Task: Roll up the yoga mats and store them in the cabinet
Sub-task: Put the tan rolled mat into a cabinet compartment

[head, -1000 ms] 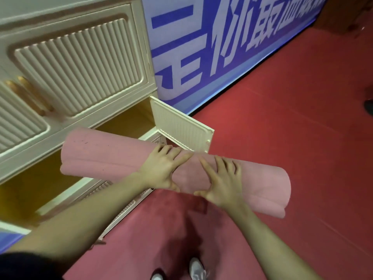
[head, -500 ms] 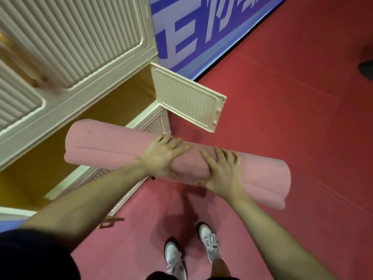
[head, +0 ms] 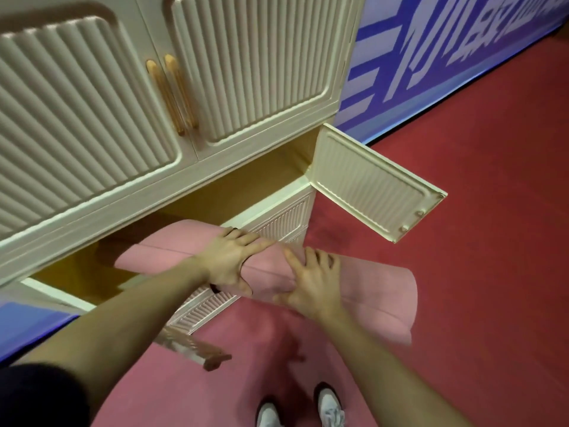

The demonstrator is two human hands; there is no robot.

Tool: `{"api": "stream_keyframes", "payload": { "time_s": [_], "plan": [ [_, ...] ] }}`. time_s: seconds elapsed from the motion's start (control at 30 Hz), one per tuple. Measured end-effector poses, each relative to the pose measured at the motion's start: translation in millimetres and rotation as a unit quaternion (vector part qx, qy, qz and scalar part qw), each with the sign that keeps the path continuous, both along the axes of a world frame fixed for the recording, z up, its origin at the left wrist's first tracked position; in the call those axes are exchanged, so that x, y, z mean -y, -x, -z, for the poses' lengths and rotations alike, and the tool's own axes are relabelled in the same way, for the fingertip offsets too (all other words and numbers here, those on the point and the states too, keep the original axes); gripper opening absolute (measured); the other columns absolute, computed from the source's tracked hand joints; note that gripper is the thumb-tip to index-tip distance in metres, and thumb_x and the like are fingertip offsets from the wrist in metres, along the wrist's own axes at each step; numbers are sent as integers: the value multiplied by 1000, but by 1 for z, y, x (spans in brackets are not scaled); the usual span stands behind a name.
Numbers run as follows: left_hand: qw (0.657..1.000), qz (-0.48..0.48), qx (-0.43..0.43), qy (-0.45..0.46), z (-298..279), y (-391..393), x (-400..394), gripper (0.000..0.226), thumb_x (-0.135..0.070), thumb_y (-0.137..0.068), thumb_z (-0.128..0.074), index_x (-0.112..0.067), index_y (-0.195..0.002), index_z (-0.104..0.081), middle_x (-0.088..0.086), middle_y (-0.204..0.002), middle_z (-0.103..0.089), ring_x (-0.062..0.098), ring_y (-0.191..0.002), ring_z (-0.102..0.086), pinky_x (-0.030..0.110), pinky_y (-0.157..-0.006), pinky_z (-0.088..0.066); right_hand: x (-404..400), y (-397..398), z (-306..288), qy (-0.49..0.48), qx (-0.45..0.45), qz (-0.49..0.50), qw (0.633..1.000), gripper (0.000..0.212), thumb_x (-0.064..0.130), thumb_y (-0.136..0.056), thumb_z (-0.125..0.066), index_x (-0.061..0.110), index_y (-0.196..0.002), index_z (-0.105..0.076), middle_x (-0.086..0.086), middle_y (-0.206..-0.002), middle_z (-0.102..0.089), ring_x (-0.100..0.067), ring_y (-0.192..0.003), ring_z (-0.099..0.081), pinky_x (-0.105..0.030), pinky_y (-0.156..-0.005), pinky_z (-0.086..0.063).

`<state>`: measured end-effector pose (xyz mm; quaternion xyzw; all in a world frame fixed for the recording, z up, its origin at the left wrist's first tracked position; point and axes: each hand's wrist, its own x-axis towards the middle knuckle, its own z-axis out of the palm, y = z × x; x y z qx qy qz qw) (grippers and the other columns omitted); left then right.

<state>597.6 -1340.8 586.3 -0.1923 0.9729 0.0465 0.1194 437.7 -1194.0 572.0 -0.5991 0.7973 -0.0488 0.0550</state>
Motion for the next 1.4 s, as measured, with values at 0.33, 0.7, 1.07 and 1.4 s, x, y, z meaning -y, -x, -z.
{"api": "stream_keyframes", "payload": {
  "time_s": [0.33, 0.7, 1.07, 1.4],
  "plan": [
    [983, -159, -89, 24, 17, -51, 20, 118, -81, -46, -65, -31, -146, -25, 11, -133, -55, 40, -115, -55, 58, -94, -40, 77, -13, -14, 40, -92, -144, 984, 100, 73, -32, -74, 30, -121, -60, -15, -102, -62, -32, -89, -55, -45, -86, -35],
    [932, -345, -88, 65, 23, -33, 24, 128, -70, -24, -81, -29, -138, -39, 4, -126, -61, 31, -107, -61, 55, -78, -50, 151, 11, -3, 47, -79, -261, 961, 102, 73, -26, -77, 30, -119, -64, -19, -105, -63, -34, -92, -58, -44, -89, -30],
    [889, -412, -126, 154, 59, -11, 23, 110, -77, -54, -61, -20, -144, -31, 9, -136, -46, 35, -121, -44, 65, -98, -32, 200, 36, 21, 51, -90, -346, 933, 102, 81, -35, -69, 25, -121, -63, -15, -111, -64, -34, -95, -59, -42, -84, -28],
    [877, -353, -234, 226, 78, -6, 36, 87, -75, -72, -46, -20, -139, -39, 11, -135, -49, 35, -118, -47, 49, -104, -24, 202, 46, 35, 313, -71, -474, 820, 60, 63, -64, -72, 13, -97, -67, -11, -97, -59, -28, -92, -51, -43, -88, -32]
  ]
}}
